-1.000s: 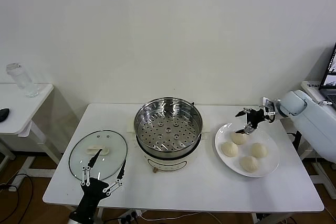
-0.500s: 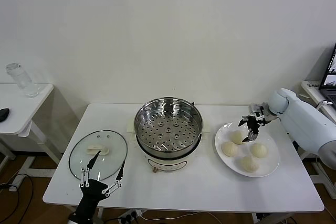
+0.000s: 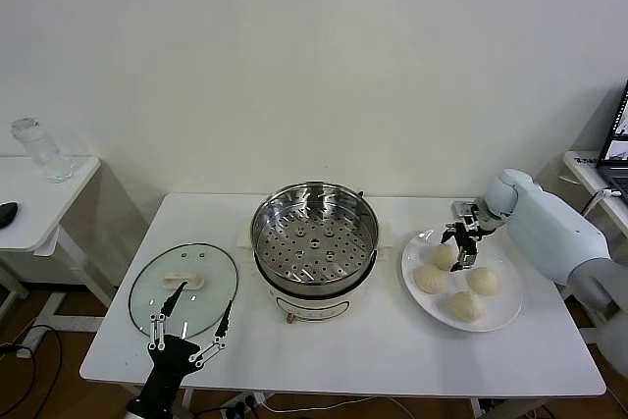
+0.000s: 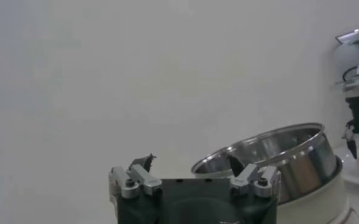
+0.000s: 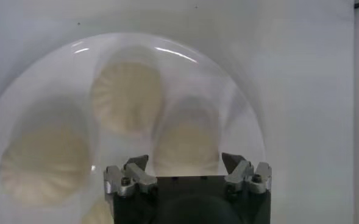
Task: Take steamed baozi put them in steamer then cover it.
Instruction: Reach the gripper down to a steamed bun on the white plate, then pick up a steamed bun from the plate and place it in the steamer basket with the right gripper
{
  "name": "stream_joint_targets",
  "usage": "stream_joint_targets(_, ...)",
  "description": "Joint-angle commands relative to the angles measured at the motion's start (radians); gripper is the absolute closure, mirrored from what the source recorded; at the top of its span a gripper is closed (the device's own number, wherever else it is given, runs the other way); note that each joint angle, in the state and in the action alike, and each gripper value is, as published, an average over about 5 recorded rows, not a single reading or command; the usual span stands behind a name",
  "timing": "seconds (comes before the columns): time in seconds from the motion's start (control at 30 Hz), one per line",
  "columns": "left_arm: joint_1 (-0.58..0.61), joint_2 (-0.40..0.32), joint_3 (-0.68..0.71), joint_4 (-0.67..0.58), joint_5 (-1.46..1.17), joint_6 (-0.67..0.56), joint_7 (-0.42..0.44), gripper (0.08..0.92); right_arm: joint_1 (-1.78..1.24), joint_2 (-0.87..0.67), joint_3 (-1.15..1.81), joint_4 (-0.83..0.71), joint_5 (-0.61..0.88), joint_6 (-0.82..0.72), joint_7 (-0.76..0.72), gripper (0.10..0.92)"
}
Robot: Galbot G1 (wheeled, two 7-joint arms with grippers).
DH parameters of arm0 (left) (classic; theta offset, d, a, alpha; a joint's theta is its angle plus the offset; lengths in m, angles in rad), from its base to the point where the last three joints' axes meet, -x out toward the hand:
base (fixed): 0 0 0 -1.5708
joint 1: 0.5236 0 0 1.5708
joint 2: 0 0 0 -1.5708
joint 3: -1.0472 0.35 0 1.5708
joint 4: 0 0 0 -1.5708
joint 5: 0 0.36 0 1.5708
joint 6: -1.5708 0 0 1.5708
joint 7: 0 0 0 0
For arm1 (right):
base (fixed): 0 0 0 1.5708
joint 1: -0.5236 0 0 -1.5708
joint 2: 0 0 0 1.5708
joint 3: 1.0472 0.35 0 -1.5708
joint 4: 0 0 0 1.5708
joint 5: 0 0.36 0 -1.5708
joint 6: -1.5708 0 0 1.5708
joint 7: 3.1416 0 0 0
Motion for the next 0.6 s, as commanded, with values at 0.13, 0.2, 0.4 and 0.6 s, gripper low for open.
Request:
stream_joint_targets(0.13, 0.006, -0.005, -0.003, -0.001, 0.000, -0.005, -0.002, 0.177, 0.001, 0.023, -0.001, -0.022, -0.034, 0.013, 0.018, 0.281)
stream_joint_targets(0.2, 0.008, -0.007, -0.004, -0.002, 0.000, -0.007, -0.002, 0.177, 0.003, 0.018, -0.004, -0.010, -0.031, 0.014, 0.019, 0.300)
stream_joint_targets(0.4, 0.012, -0.006, -0.012, -0.011, 0.000, -0.010, -0.002, 0.177, 0.049, -0.051, -0.059, 0.123, 0.029, 0.015, 0.005, 0.333)
stream_joint_targets(0.6, 0.010, -0.003, -0.011, -0.017, 0.000, -0.010, -0.002, 0.177, 0.269, -0.123, -0.207, 0.329, 0.085, 0.153, -0.026, 0.336)
